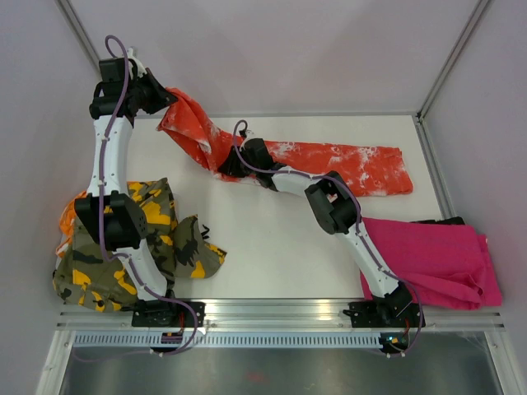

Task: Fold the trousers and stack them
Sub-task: Fold the trousers

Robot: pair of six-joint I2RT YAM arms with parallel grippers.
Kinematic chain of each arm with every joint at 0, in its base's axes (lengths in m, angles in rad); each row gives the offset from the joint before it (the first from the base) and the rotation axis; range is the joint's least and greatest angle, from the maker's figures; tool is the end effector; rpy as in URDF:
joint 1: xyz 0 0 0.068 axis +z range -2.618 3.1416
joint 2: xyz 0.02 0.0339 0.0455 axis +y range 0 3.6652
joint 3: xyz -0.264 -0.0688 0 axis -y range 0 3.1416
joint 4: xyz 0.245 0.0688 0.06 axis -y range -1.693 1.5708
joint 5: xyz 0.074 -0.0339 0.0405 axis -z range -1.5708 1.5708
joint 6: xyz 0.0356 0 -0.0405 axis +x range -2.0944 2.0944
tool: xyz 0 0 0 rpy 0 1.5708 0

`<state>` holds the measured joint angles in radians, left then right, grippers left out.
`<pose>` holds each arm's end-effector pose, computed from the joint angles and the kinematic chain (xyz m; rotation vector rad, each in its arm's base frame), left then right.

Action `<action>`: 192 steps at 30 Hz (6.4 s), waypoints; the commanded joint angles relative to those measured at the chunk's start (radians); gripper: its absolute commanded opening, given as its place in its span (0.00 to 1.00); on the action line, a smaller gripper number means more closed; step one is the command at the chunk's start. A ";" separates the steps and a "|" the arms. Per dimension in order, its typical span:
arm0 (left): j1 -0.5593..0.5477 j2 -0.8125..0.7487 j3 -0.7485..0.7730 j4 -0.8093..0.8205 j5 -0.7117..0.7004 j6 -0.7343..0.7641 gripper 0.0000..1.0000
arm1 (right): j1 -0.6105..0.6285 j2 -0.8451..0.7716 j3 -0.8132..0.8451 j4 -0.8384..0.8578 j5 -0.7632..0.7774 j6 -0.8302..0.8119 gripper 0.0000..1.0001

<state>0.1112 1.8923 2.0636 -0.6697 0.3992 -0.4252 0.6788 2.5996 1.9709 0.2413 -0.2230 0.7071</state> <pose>0.4273 0.0338 0.4138 -0.3081 2.0587 -0.6050 0.4467 0.3705 0.1131 -0.1294 2.1208 1.0921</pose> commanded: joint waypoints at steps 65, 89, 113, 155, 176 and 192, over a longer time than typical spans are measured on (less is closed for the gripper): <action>-0.452 0.224 -0.422 0.418 -0.069 0.030 0.03 | -0.530 -0.735 -0.753 -0.324 0.047 -0.365 0.16; -0.366 0.035 -0.482 0.349 -0.069 0.072 0.63 | -0.521 -0.811 -0.590 -0.481 0.134 -0.452 0.74; -0.282 -0.098 -0.626 0.275 -0.131 0.161 0.75 | -0.510 -0.575 -0.478 -0.520 0.129 -0.408 0.07; 0.076 -0.108 -0.734 0.381 0.090 -0.052 0.69 | -0.197 -0.562 -0.124 -0.451 0.158 -0.201 0.00; -0.418 -0.525 -1.223 0.955 -0.234 -0.030 0.49 | -0.205 -0.447 0.336 -0.493 -0.041 -0.179 0.00; -0.659 -0.145 -1.191 1.610 -0.498 0.117 0.02 | -0.163 -0.455 0.264 -0.459 -0.052 -0.071 0.00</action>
<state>-0.5453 1.6775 0.7761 0.7761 -0.0418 -0.3504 0.5049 2.1304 2.2227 -0.2825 -0.2508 0.5831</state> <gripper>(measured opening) 0.025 0.018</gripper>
